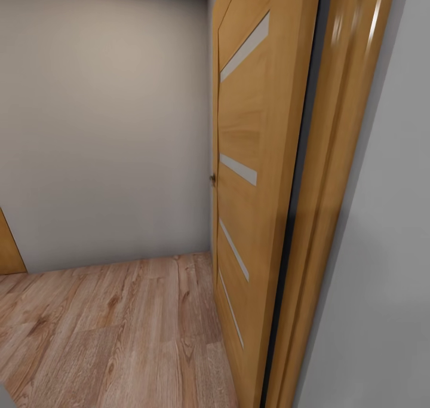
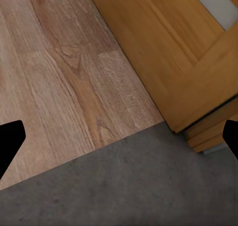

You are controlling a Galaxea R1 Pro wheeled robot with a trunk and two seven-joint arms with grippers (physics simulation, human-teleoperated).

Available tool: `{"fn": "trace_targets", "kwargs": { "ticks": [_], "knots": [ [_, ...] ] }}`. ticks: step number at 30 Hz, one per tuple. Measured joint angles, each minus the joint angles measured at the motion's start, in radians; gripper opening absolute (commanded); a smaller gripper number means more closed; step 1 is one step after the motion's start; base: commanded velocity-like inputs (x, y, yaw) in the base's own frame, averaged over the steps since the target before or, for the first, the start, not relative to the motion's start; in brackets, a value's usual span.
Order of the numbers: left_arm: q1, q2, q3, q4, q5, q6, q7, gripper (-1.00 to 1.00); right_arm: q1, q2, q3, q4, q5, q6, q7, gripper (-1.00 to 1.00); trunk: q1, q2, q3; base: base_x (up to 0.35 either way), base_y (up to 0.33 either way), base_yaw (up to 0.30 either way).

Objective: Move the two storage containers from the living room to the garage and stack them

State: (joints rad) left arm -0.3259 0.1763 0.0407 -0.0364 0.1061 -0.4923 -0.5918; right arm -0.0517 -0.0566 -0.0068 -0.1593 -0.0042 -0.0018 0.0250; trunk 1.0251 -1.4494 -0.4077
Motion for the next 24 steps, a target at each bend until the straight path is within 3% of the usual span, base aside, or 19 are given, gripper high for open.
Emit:
{"fn": "trace_targets", "kwargs": {
  "ticks": [11,24],
  "knots": [
    [0.000,0.000,0.000,0.000,0.000,0.001,-0.001,1.00,0.000,0.000,0.000,0.000,0.000,-0.001,0.000,1.00,0.000,0.000,0.000,0.000,0.000,0.004],
    [0.000,0.000,0.000,0.000,0.000,0.001,-0.001,1.00,0.000,0.000,0.000,0.000,0.000,-0.001,0.000,1.00,0.000,0.000,0.000,0.000,0.000,0.113]
  ]
}}
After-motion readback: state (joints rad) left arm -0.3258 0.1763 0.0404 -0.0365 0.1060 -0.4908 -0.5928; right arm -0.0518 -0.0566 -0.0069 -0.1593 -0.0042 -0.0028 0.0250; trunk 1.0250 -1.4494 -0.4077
